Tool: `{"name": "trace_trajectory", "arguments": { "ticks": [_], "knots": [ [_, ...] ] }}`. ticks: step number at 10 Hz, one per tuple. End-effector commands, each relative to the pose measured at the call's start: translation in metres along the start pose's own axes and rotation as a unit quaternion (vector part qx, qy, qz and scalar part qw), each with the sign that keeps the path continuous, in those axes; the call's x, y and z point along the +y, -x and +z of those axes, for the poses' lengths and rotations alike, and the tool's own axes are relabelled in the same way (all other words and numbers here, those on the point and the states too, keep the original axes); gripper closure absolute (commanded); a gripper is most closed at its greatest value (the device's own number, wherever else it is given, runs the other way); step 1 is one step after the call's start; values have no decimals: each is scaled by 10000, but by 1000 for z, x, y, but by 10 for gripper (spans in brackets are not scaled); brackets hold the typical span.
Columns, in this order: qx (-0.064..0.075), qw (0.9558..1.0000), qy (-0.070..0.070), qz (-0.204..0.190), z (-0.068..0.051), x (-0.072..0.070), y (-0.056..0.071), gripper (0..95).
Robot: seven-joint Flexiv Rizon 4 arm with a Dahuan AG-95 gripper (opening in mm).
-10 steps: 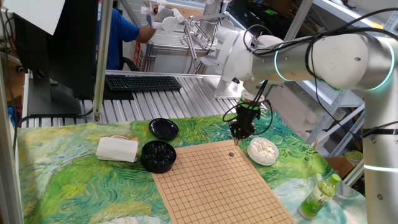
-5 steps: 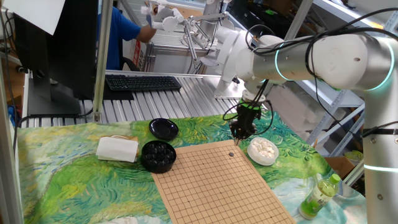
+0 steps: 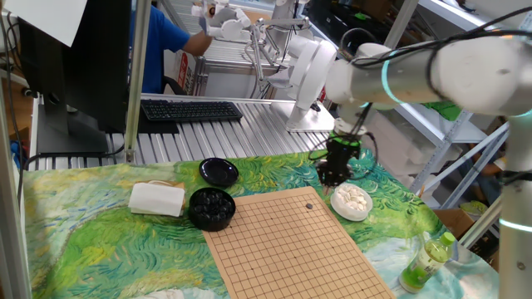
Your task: Play the first move as black on the 3-4 point in the upper right corner of the Go board
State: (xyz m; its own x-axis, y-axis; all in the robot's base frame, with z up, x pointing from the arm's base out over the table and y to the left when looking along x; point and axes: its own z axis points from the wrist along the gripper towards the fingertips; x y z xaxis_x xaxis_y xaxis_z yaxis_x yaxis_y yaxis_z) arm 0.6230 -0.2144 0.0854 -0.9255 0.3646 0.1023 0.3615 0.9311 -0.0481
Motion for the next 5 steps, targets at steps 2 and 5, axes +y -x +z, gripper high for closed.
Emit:
{"name": "trace_trajectory", "arguments": {
  "ticks": [2,5],
  "knots": [
    [-3,9996,19,-281,-3,-13,-17,950],
    [-44,9976,20,-695,-5,-39,-34,950]
  ]
}}
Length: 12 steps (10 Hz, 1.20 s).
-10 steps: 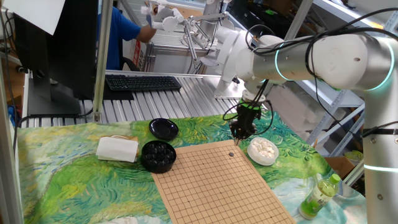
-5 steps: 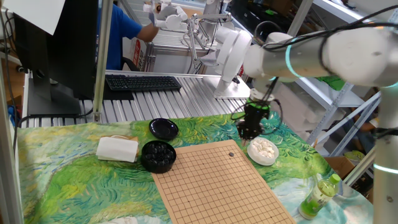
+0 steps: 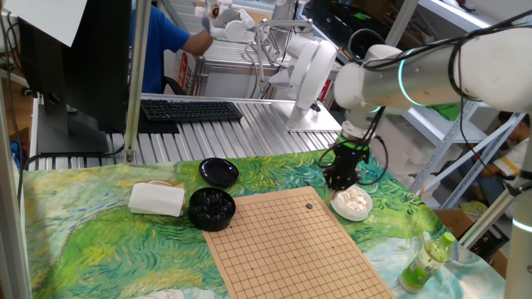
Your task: Play the first move as black on the 3-4 point in the upper right corner of the Go board
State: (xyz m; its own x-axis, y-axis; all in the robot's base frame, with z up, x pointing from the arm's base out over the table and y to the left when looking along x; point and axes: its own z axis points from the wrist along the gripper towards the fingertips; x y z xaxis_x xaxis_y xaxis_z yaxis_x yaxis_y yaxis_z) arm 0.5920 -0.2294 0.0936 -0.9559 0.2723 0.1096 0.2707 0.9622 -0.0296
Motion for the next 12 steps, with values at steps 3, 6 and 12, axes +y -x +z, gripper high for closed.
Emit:
{"name": "trace_trajectory", "arguments": {
  "ticks": [3,6,12],
  "knots": [
    [-4,9982,-30,-602,-4,-40,-25,950],
    [-7,9990,-34,-446,-4,-41,-25,950],
    [7,9999,-57,-158,-4,-41,-25,950]
  ]
}}
